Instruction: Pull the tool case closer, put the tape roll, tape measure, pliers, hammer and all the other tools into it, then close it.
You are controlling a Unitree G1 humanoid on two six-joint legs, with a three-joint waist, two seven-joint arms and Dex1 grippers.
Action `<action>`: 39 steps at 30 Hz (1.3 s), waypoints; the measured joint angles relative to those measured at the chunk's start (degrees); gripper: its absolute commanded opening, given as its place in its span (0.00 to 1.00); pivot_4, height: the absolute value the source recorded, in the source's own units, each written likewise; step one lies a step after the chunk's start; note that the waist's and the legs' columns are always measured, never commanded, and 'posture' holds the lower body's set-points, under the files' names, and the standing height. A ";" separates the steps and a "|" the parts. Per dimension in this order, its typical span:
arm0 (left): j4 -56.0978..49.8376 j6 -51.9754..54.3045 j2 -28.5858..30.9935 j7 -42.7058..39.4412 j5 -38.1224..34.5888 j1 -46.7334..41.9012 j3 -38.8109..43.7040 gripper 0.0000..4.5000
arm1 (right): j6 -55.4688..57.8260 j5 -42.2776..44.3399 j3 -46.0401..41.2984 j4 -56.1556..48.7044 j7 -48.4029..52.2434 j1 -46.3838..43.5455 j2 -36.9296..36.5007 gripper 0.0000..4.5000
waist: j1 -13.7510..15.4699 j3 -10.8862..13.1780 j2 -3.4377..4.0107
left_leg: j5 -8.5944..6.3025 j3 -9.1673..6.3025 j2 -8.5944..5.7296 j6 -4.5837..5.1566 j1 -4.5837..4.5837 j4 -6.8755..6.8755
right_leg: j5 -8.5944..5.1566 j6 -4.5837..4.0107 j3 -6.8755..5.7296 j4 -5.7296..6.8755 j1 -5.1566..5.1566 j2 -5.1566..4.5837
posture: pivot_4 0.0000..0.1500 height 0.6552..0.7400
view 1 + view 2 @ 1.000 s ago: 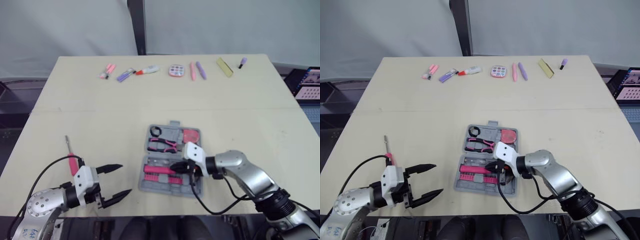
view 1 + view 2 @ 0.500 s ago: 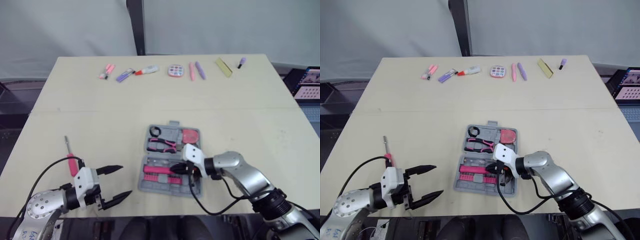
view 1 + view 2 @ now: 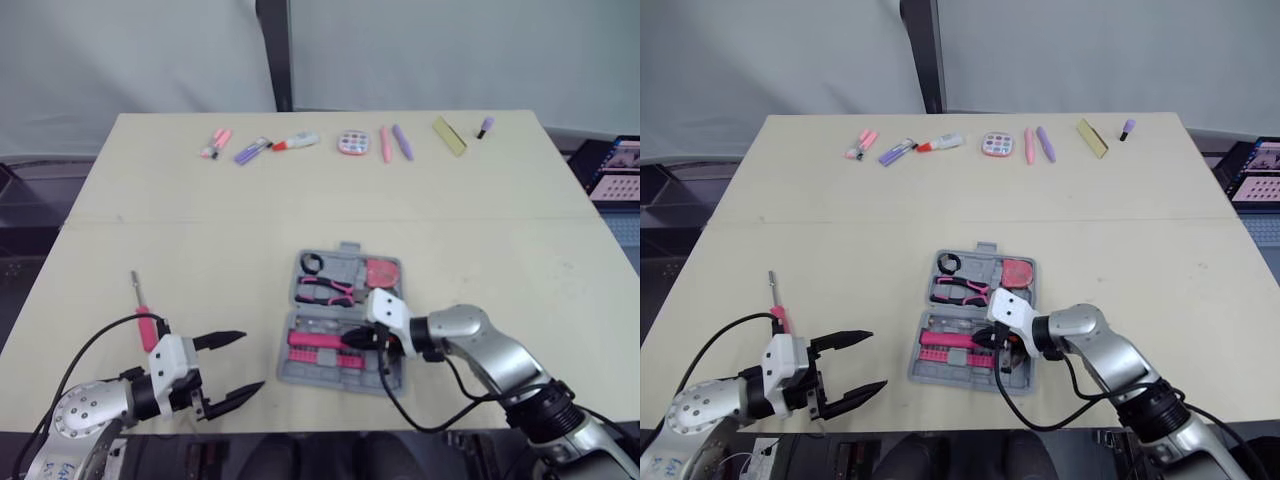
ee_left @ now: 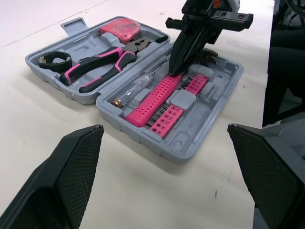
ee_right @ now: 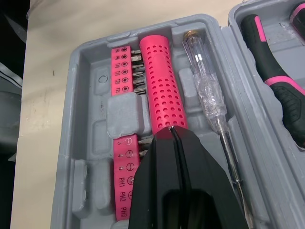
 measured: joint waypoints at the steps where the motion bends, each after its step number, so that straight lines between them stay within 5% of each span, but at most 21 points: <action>1: -0.23 0.09 0.00 0.04 0.00 0.00 0.00 1.00 | 0.00 -0.12 0.05 -0.10 0.00 0.05 -0.01 0.01 | 0.00 -0.01 -0.01 | 0.00 0.00 0.00 0.00 0.01 0.00 | 0.00 0.00 0.00 0.00 0.00 0.00 | 1.00 0.69; 39: -1.00 0.94 0.00 0.97 -0.01 -0.12 0.00 1.00 | 9.85 -0.59 0.16 -2.06 -1.93 0.39 2.26 0.01 | 0.01 -1.11 -0.61 | -0.03 -0.15 0.01 -0.05 0.23 -0.09 | 0.00 -0.01 0.02 -0.02 0.18 0.02 | 1.00 0.69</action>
